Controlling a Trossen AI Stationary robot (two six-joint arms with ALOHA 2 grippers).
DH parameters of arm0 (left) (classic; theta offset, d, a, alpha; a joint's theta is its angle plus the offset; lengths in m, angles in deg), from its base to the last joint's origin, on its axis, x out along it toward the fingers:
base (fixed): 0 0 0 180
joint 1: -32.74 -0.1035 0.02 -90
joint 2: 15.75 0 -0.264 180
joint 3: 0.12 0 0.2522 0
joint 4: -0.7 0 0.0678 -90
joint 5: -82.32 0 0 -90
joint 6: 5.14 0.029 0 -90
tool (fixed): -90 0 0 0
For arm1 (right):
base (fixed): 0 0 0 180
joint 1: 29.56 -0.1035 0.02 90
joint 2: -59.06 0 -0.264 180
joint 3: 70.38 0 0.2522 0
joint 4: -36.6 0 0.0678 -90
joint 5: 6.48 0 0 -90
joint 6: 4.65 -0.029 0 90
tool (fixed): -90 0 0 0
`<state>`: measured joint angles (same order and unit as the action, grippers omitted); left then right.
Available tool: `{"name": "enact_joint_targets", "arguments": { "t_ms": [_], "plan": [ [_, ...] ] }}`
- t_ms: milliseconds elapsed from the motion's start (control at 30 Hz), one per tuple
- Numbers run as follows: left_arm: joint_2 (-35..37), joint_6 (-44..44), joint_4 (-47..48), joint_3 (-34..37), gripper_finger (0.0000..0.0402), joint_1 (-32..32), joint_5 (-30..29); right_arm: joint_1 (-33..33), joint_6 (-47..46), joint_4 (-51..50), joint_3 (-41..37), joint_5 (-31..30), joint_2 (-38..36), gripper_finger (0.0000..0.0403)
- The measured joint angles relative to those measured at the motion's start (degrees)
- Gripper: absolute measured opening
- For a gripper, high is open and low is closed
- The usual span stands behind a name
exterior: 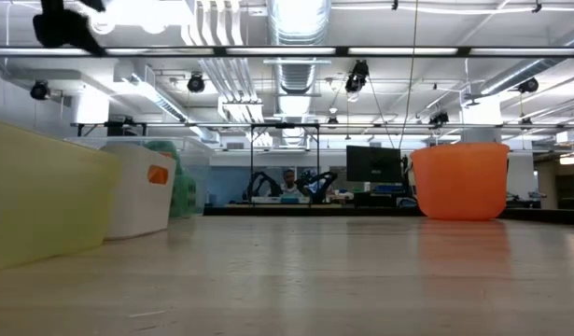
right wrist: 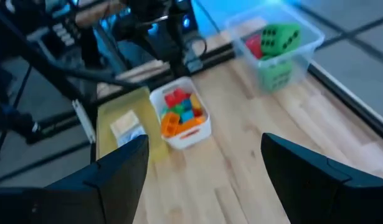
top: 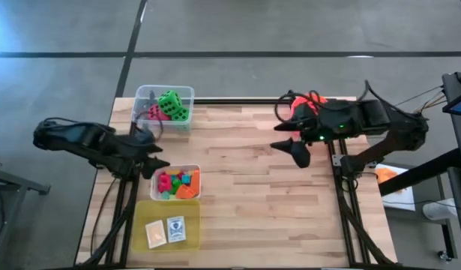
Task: Pick & Place Toys
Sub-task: Return to Home Position
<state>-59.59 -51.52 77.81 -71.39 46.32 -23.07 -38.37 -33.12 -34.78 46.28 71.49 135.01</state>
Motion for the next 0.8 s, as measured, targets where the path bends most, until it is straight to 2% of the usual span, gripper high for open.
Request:
{"name": "enact_joint_targets", "arguments": {
  "t_ms": [133, 233, 333, 433, 533, 600, 667, 800],
  "plan": [
    [2.62, 2.18, -4.62, -1.55, 0.0341, -0.02, -3.22, -0.06, 0.60, 2.82, -5.76, -2.49, -4.10, 0.0302],
    [3.52, 4.73, -6.16, -0.41, 0.0341, -0.02, -6.15, 0.87, 8.94, -0.92, -8.61, -5.12, -6.99, 0.0302],
    [5.18, 11.24, -12.44, 1.80, 0.0341, -0.02, -7.69, 0.44, 3.99, -1.57, -12.45, -3.44, -10.35, 0.0302],
    [9.29, 19.19, -23.20, 6.13, 0.0342, -0.02, -7.11, 0.13, 7.36, 7.42, -19.21, -1.55, -14.21, 0.0302],
    [14.45, 25.12, -32.32, 11.90, 0.0341, -0.19, -4.58, 0.19, 10.98, 20.31, -27.10, 8.48, -18.65, 0.0302],
    [17.68, 27.21, -35.46, 15.95, 0.0342, -0.36, -3.28, 0.19, 11.65, 27.73, -32.27, 12.49, -22.03, 0.0302],
    [20.45, 26.68, -36.99, 20.04, 0.0341, -0.46, -3.02, 0.16, 10.82, 31.48, -37.24, 12.75, -25.43, 0.0302],
    [26.37, 25.36, -43.79, 28.38, 0.0342, -0.50, -1.41, 0.19, 5.74, 34.35, -46.69, 8.04, -32.23, 0.0302]
  ]
}}
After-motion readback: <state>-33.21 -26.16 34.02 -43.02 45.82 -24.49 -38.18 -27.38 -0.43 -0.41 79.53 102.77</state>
